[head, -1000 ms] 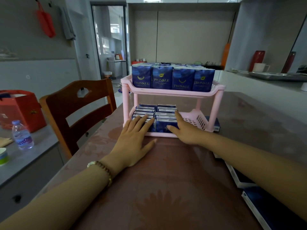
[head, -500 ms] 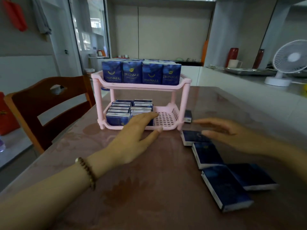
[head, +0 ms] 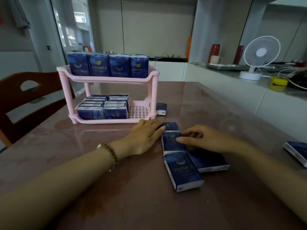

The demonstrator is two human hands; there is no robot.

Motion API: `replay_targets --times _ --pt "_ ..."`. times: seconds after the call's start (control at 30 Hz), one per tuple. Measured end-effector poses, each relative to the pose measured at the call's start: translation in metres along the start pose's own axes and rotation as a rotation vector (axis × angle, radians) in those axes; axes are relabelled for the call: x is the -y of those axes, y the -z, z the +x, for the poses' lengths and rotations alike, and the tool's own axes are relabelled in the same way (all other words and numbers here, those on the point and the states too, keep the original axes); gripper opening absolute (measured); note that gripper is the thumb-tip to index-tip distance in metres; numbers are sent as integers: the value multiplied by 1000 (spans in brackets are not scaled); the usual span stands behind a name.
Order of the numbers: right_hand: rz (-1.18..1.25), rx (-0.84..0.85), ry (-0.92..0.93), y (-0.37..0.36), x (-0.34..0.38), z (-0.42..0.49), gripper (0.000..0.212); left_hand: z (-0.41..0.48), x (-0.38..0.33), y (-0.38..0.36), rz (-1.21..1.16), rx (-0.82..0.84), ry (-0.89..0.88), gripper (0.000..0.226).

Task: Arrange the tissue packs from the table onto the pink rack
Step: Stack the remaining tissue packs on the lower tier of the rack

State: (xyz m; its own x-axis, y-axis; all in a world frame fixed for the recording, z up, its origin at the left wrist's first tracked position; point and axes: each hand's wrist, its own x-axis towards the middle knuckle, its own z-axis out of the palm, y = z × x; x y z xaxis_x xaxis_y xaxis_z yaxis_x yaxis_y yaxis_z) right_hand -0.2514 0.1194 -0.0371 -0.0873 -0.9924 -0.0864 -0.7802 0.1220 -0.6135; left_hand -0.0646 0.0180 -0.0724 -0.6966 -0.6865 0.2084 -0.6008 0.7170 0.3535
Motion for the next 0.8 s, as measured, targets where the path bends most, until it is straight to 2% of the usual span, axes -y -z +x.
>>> replay_targets --times 0.17,0.27,0.4,0.5,0.6,0.73,0.8 --pt "53 -12 -15 -13 3 10 65 12 9 -9 51 -60 64 40" --pt "32 -1 0 -13 7 8 54 8 16 -11 -17 -76 100 36" --pt "1 26 32 -14 10 8 47 -4 15 1 -411 -112 68 22" --pt "10 36 22 -14 10 9 44 -14 16 13 -537 -136 83 33" --pt "28 29 9 -14 12 9 41 -24 23 23 -679 -58 137 32" --pt "114 15 19 -18 11 12 42 -38 38 34 -651 0 134 22" --pt "200 12 43 -19 16 12 39 -43 41 34 -638 -77 155 16"
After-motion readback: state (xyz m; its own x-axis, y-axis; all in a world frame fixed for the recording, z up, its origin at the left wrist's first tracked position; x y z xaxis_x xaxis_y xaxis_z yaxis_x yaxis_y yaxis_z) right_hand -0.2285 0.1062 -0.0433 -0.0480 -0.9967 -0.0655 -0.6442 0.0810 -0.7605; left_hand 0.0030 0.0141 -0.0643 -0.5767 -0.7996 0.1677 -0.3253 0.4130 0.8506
